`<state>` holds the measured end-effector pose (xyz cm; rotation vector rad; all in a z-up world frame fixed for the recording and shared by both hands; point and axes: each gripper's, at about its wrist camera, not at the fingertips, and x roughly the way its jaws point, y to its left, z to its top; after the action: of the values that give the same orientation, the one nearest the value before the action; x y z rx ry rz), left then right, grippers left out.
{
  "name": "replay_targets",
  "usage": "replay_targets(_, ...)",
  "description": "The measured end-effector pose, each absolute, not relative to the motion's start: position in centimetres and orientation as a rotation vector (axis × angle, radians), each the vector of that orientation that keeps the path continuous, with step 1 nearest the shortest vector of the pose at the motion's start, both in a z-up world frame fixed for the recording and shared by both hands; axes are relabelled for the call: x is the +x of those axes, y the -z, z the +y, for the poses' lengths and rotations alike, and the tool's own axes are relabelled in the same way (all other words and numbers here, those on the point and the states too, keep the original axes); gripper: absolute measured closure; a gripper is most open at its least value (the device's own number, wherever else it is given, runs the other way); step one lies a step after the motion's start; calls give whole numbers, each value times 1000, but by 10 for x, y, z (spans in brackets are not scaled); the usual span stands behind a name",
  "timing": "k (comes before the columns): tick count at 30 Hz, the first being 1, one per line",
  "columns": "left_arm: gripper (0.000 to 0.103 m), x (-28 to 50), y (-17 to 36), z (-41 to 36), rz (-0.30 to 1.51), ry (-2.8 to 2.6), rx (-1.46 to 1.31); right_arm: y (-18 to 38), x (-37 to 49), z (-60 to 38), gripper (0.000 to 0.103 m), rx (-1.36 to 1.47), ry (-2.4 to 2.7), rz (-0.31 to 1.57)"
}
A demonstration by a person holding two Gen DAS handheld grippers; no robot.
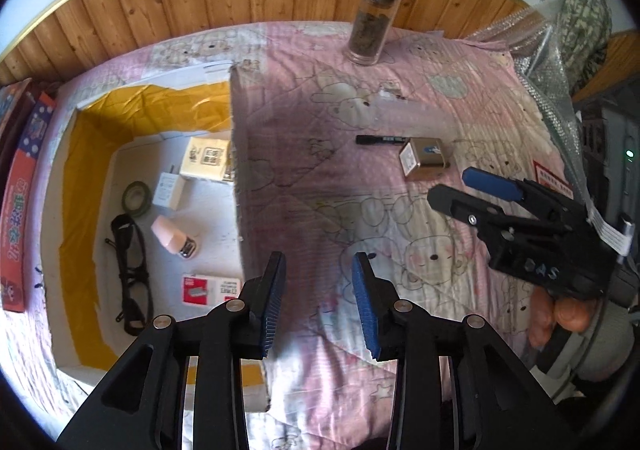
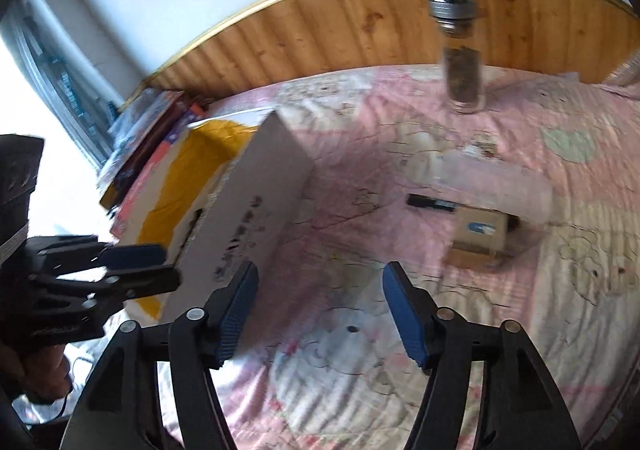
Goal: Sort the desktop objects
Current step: 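Move both tools back toward the gold tin and black marker, then grasp the black marker with the left tool while the right tool grasps the gold tin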
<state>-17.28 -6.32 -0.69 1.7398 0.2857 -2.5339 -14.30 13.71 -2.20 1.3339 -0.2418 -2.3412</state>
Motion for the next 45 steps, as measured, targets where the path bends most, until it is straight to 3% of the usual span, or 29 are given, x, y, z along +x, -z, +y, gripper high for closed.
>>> replay_targets(2, 66, -183, 9, -54, 302, 2547, 1763, 33, -155, 155, 25, 1404, 2443, -253)
replay_targets(12, 62, -256, 38, -30, 301, 2572, 1829, 105, -225, 171, 24, 1616, 2562, -148)
replay_targets(13, 62, -269, 44, -30, 300, 2570, 1834, 109, -229, 171, 31, 1616, 2548, -146)
replay_targets(14, 62, -279, 50, -30, 298, 2573, 1841, 112, -231, 172, 48, 1628, 2543, -150)
replay_targets(25, 61, -378, 135, -10, 124, 2589, 1968, 112, -180, 255, 51, 1697, 2485, -270)
replay_targets(30, 45, -369, 156, 20, 129, 2658, 2129, 115, -160, 280, 51, 1706, 2469, -339)
replay_targets(32, 45, -355, 157, 41, 83, 2676, 2296, 115, -157, 285, 51, 1698, 2470, -364)
replay_targets(39, 45, -351, 161, 67, -94, 2706, 2187, 121, -149, 277, 49, 1669, 2489, -344)
replay_targets(42, 50, -347, 161, 86, -351, 2718, 2138, 122, -151, 279, 50, 1666, 2484, -355)
replay_targets(43, 63, -344, 161, 89, -415, 2720, 2116, 122, -151, 281, 49, 1662, 2479, -370)
replay_targets(45, 89, -344, 158, 88, -363, 2711, 2128, 123, -151, 282, 50, 1659, 2475, -391)
